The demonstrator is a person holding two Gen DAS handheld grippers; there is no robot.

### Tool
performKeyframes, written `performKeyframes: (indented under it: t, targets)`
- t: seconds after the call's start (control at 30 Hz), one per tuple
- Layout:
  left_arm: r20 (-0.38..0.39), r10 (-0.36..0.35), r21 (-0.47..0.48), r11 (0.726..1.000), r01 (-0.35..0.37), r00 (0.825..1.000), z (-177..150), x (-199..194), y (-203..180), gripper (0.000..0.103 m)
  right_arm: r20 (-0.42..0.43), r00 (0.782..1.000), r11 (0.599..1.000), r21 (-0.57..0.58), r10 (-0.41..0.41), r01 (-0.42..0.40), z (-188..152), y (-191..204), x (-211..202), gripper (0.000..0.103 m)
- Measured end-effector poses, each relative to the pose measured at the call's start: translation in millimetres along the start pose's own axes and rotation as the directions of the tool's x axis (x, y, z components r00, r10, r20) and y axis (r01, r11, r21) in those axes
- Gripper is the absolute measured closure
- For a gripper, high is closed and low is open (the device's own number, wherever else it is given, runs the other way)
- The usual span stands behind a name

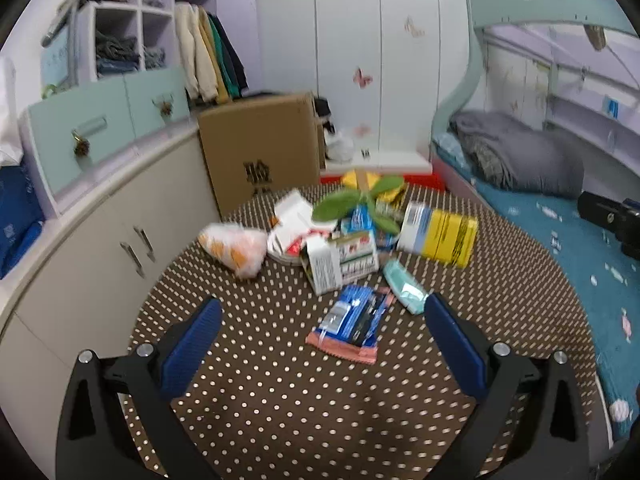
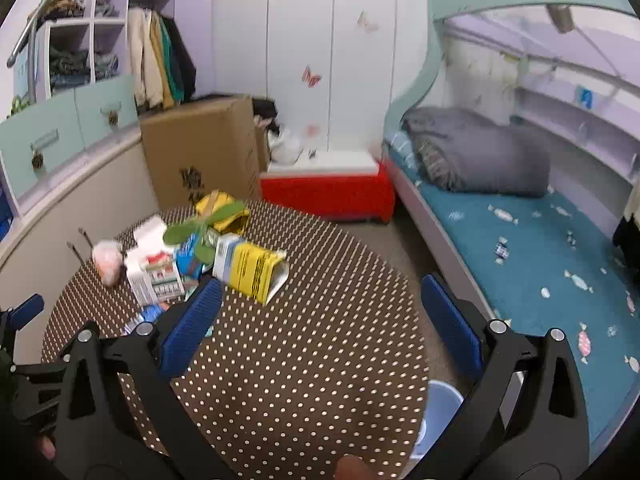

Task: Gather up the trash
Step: 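Grasp the blue snack wrapper with the left tool while the right tool grasps the teal tube packet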

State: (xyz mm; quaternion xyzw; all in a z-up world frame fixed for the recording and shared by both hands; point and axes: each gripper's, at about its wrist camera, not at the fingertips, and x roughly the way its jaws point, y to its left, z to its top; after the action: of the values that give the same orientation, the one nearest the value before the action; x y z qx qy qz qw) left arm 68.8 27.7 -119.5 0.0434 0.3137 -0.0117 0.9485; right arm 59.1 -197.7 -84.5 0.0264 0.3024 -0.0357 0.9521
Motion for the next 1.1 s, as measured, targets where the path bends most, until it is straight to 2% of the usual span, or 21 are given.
performKeyframes:
  t: [0.1,0.23,0.37,0.4,0.43,0.47,0.53,0.57,0.63,0.73,0.77,0.93,1.03,1.1]
  targets:
    - [-0.076,-0.047,0.056,0.997,0.052,0.996,-5,29,-1,0.004,-0.05,0.999,1.0,-0.015,0.01,-0.01,-7,4,18,0.006]
    - [-0.153,-0.069,0.139,0.986,0.091,0.986,-10,65,-8,0.004,-0.098,0.995,0.999,-0.022,0.024,-0.026,-14,7,36,0.006]
    - [-0.202,-0.075,0.174,0.979,0.111,0.976,-10,90,-11,0.006,-0.137,0.99,0.998,-0.046,0.042,-0.049,-17,15,52,0.006]
    - [-0.214,-0.081,0.176,0.977,0.12,0.973,-11,94,-11,0.01,-0.148,0.988,0.997,-0.057,0.051,-0.06,-18,18,56,0.006]
    - [-0.238,-0.11,0.167,0.974,0.152,0.965,-12,99,-10,0.026,-0.158,0.985,0.995,-0.065,0.063,-0.074,-19,21,61,0.006]
    - [-0.255,-0.135,0.152,0.972,0.177,0.958,-12,103,-9,0.035,-0.167,0.983,0.993,-0.073,0.074,-0.088,-19,24,66,0.006]
    - [-0.262,-0.188,0.105,0.97,0.221,0.947,-11,104,-3,0.047,-0.188,0.976,0.988,-0.085,0.109,-0.127,-20,31,77,0.006]
    - [-0.258,-0.188,0.106,0.97,0.221,0.948,-12,104,-3,0.052,-0.207,0.967,0.982,-0.085,0.147,-0.168,-20,35,85,0.006]
    - [-0.253,-0.203,0.086,0.969,0.231,0.946,-13,101,2,0.054,-0.238,0.95,0.97,-0.088,0.201,-0.228,-19,46,99,0.006]
    - [-0.244,-0.219,0.044,0.971,0.236,0.945,-16,97,10,0.057,-0.283,0.931,0.951,-0.139,0.23,-0.277,-19,67,119,0.006]
    - [-0.242,-0.218,0.038,0.972,0.234,0.945,-17,95,12,0.057,-0.303,0.919,0.938,-0.157,0.252,-0.309,-19,77,127,0.006]
    - [-0.233,-0.208,-0.001,0.977,0.214,0.95,-24,91,20,0.057,-0.35,0.887,0.899,-0.208,0.301,-0.387,-15,110,152,0.028]
    - [-0.237,-0.19,-0.008,0.981,0.194,0.953,-23,92,21,0.056,-0.374,0.872,0.876,-0.238,0.315,-0.419,-15,125,163,0.049]
    - [-0.244,-0.186,-0.014,0.982,0.188,0.952,-21,93,22,0.052,-0.356,0.887,0.869,-0.287,0.294,-0.403,-17,134,168,0.058]
